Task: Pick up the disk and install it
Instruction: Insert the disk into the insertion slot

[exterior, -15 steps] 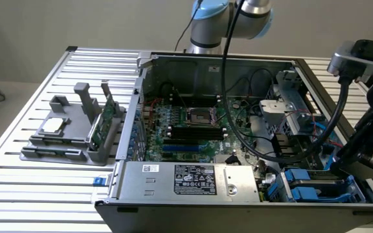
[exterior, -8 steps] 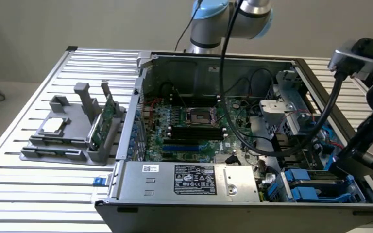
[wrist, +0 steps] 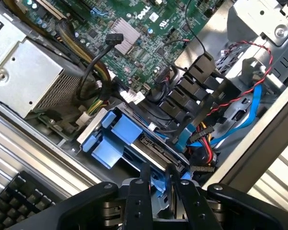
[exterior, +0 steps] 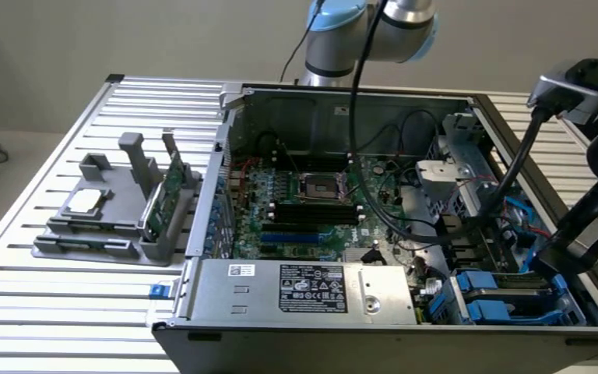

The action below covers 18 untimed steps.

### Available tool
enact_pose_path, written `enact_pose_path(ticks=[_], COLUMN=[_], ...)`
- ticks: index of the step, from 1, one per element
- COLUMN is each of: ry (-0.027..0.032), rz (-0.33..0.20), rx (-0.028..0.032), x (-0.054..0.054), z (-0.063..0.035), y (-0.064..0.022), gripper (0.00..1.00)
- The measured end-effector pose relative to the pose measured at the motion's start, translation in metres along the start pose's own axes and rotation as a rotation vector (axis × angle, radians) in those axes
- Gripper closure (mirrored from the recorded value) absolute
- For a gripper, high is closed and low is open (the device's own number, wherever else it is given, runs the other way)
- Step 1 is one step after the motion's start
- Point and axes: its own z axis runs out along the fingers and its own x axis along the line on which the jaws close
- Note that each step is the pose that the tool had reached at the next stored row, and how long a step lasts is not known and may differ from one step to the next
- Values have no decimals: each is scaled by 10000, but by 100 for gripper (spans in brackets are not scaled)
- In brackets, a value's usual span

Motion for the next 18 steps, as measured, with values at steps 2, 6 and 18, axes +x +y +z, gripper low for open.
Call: enact_pose_path(ticks=[2,6,18], ry=[-70,-237,-731], rz=[198,497,1392], rx=[-79,-283,-891], x=[3,9,27], z=[-1,-6,-10], y=[3,8,22], gripper=[73,73,73])
